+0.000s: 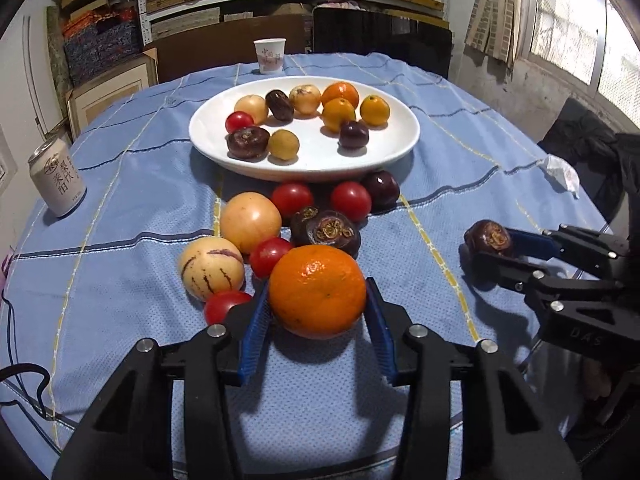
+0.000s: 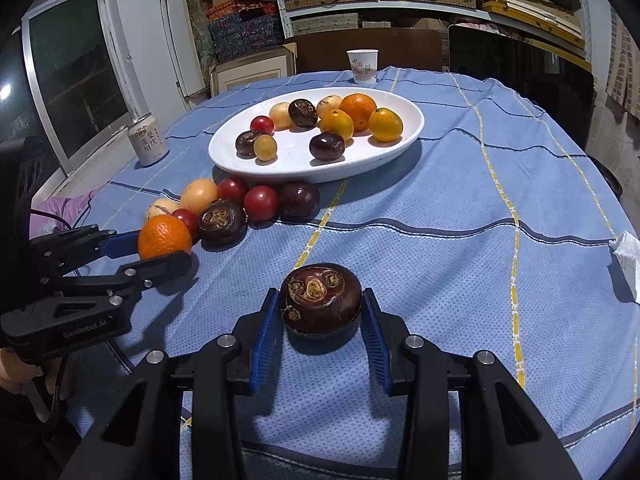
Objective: Organize fruits
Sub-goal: 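Carry the orange and dark purple fruit onto the white plate and release both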
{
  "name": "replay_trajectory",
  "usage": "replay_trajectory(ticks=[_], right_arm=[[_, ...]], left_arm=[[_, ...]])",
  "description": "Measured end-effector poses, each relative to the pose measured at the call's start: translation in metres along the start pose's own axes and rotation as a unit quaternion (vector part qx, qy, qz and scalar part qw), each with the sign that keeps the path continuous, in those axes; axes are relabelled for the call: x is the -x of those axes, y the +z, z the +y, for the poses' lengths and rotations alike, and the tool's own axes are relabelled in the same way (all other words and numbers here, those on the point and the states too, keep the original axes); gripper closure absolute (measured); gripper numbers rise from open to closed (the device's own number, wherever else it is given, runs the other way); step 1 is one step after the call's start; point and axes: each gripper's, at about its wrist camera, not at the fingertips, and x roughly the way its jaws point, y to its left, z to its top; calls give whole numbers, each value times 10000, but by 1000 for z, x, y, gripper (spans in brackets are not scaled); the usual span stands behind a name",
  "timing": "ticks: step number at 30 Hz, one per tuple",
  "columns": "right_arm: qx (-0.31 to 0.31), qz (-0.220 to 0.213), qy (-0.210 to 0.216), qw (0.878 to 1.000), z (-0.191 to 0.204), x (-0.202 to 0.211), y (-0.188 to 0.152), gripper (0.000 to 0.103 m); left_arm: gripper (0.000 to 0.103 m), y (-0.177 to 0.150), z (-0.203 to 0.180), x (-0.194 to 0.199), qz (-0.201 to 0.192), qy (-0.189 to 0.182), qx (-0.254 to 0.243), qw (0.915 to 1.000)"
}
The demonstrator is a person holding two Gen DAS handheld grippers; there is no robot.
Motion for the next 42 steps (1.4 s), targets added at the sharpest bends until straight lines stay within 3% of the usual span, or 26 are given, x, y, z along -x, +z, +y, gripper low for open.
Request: replay_trajectory(ticks=[12,23,31,39,42], right_arm=[[20,-72,-108,9999,4,8,7,62],[478,-738,-141,9960,25,49,62,62],[514,-1005,-276,9932,19,62,92,62],[392,-778,-268,9958,8,35,96,62],[304,-708,-237,9967,4,23,104,62]], left_arm=[[58,13,8,40,-433,307,110,9985],[58,31,25,64,-720,482,250,9959],[58,45,33,61,-733,479,333,9956],[58,62,36,42,-639,440,293,9966],[58,83,39,27,-564,398,293,9972]])
